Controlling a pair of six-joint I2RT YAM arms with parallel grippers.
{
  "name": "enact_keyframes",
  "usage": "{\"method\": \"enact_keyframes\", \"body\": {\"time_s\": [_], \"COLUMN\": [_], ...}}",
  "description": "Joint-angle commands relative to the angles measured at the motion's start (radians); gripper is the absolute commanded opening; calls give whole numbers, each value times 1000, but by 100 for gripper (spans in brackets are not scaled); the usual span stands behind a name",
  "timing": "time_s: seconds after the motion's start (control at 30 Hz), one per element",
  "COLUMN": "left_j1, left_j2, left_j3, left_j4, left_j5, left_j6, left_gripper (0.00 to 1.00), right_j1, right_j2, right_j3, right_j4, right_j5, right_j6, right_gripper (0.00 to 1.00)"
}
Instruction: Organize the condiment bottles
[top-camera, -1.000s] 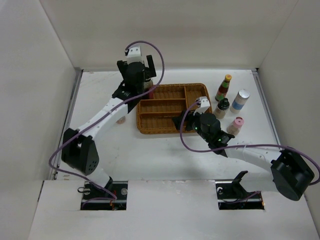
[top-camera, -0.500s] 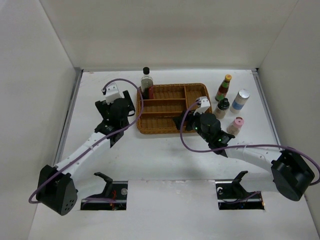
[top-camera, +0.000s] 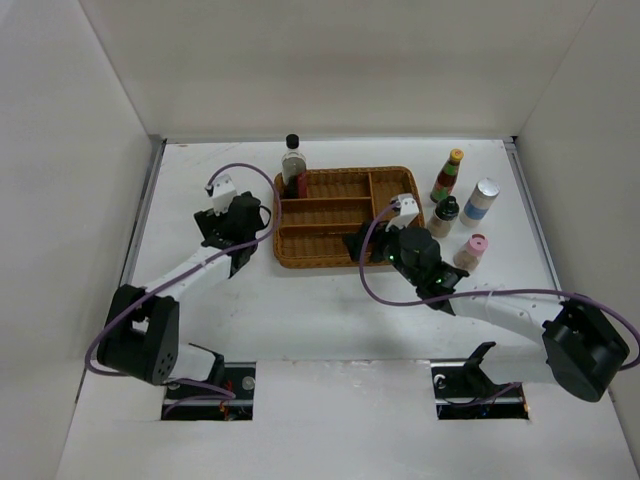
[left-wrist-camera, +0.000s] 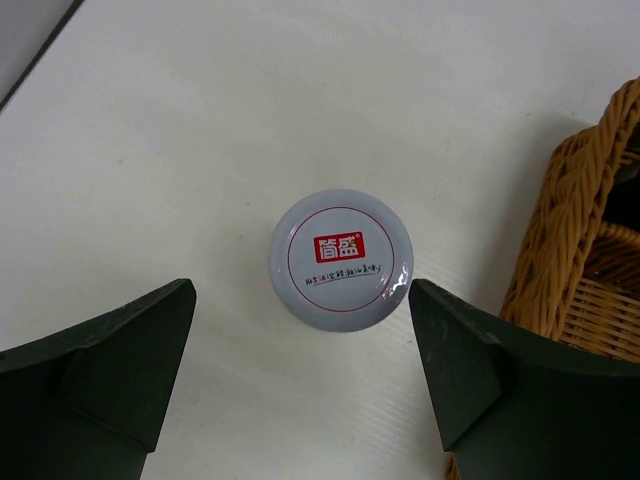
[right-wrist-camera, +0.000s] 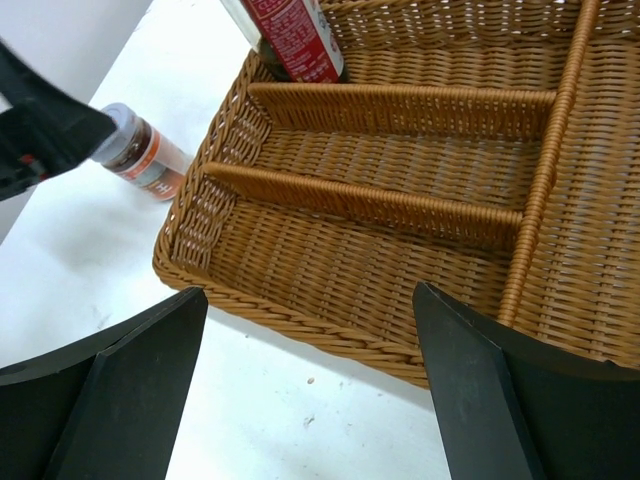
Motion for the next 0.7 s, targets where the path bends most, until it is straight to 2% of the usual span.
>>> {"method": "enact_keyframes", "body": {"time_s": [0.0, 0.23, 0.27, 0.37, 0.43, 0.5, 0.67], "left_j1": [23, 35, 35, 38, 38, 28, -55], "left_j2": [42, 118, 126, 125, 105, 59, -93], "left_j3": [55, 85, 86, 85, 82, 72, 71], "left_j4": [73, 87, 88, 101, 101, 102, 98], "left_j5": [50, 102, 102, 96, 88, 75, 16], "left_j6": [-23, -28, -30, -34, -34, -34, 1], "left_gripper": [88, 84, 80, 53, 43, 39, 36], "right_j1": [18, 21, 21, 21, 21, 21, 21], "right_j2": [-14, -5, -5, -5, -6, -6, -9], "right_j3": [34, 37, 37, 37, 35, 35, 34], "right_j4": [38, 38, 38, 38, 38, 39, 39], "right_j5": [5, 5, 5, 5, 5, 4, 5], "right_j6": [-8, -10, -10, -10, -10, -10, -10], "right_gripper": [91, 91, 91, 91, 91, 91, 91]}}
